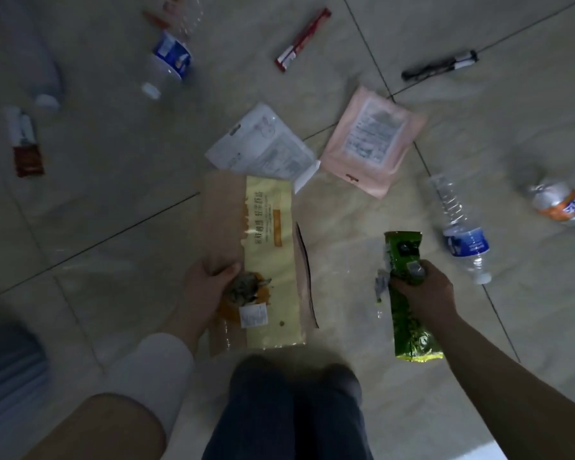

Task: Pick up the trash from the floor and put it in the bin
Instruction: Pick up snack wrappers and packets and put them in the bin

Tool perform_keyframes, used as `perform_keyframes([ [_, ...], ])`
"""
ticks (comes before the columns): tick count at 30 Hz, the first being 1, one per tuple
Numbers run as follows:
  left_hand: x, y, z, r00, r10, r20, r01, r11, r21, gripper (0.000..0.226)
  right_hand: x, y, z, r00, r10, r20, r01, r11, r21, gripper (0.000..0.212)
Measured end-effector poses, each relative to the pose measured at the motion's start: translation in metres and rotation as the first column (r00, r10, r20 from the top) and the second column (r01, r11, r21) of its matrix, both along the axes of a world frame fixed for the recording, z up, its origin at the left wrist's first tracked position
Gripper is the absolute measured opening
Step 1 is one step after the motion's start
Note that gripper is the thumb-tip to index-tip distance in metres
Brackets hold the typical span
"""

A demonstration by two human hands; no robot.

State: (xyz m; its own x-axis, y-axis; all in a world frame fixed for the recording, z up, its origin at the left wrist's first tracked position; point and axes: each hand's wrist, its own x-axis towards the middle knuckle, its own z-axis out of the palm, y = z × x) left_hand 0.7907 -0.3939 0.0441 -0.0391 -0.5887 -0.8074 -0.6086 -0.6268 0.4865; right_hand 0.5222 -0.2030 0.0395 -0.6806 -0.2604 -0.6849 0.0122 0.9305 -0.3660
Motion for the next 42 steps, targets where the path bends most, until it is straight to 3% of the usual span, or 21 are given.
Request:
perform_keyframes([
  [2, -0.017, -0.016, 0.028, 0.999, -0.004, -0.043, 0.004, 1.000, 0.002, 0.021, -0.018, -0.013, 0.029, 1.000, -0.012, 0.028, 0.013, 1.000, -0.019, 0.028],
  [5, -0.045, -0.045, 0.055, 0.993, 0.049, -0.105, -0.047, 0.999, 0.021, 0.030, -0.040, -0.036, 0.059, 0.995, -0.096, 0.008, 0.096, 0.994, -0.060, 0.026],
  [10, -0.084, -0.095, 0.045, 0.990, 0.075, -0.117, -0.069, 0.996, 0.057, 0.031, -0.076, -0.075, 0.061, 0.986, -0.167, -0.002, 0.166, 0.984, -0.062, 0.026],
  [15, -0.121, -0.139, -0.020, 0.987, -0.139, 0.080, 0.137, 0.990, 0.024, 0.039, -0.118, -0.128, 0.013, 0.998, -0.054, 0.021, 0.055, 0.995, -0.087, 0.019],
  [17, -0.131, -0.153, -0.053, 0.957, -0.233, 0.171, 0.248, 0.966, -0.072, 0.042, -0.136, -0.156, -0.019, 0.997, 0.060, -0.040, -0.063, 0.996, -0.069, 0.023],
  [19, -0.139, -0.162, -0.082, 0.863, -0.344, 0.370, 0.444, 0.866, -0.230, 0.053, -0.153, -0.182, -0.053, 0.966, 0.209, -0.153, -0.218, 0.975, -0.042, 0.029],
  [21, -0.145, -0.169, -0.101, 0.757, -0.344, 0.556, 0.575, 0.755, -0.316, 0.066, -0.162, -0.201, -0.082, 0.888, 0.359, -0.287, -0.364, 0.931, 0.037, 0.034],
  [25, -0.150, -0.169, -0.119, 0.750, -0.285, 0.596, 0.555, 0.761, -0.336, 0.086, -0.164, -0.214, -0.114, 0.810, 0.427, -0.402, -0.432, 0.898, 0.084, 0.043],
  [28, -0.147, -0.173, -0.120, 0.778, -0.352, 0.521, 0.542, 0.796, -0.271, 0.071, -0.157, -0.218, -0.119, 0.781, 0.385, -0.492, -0.388, 0.916, 0.101, 0.056],
  [31, -0.148, -0.172, -0.111, 0.727, -0.490, 0.482, 0.639, 0.739, -0.214, 0.042, -0.155, -0.226, -0.115, 0.819, 0.410, -0.401, -0.368, 0.912, 0.181, 0.054],
  [34, -0.148, -0.167, -0.093, 0.843, -0.436, 0.315, 0.515, 0.823, -0.239, 0.032, -0.160, -0.234, -0.100, 0.846, 0.459, -0.273, -0.403, 0.884, 0.239, 0.035],
  [38, -0.146, -0.157, -0.054, 0.902, -0.343, 0.262, 0.403, 0.886, -0.230, 0.040, -0.157, -0.213, -0.055, 0.965, 0.240, -0.106, -0.242, 0.970, -0.004, 0.033],
  [42, -0.157, -0.130, 0.002, 0.853, -0.402, 0.334, 0.478, 0.857, -0.190, 0.030, -0.153, -0.150, 0.002, 0.998, 0.058, 0.007, -0.058, 0.998, -0.022, 0.036],
])
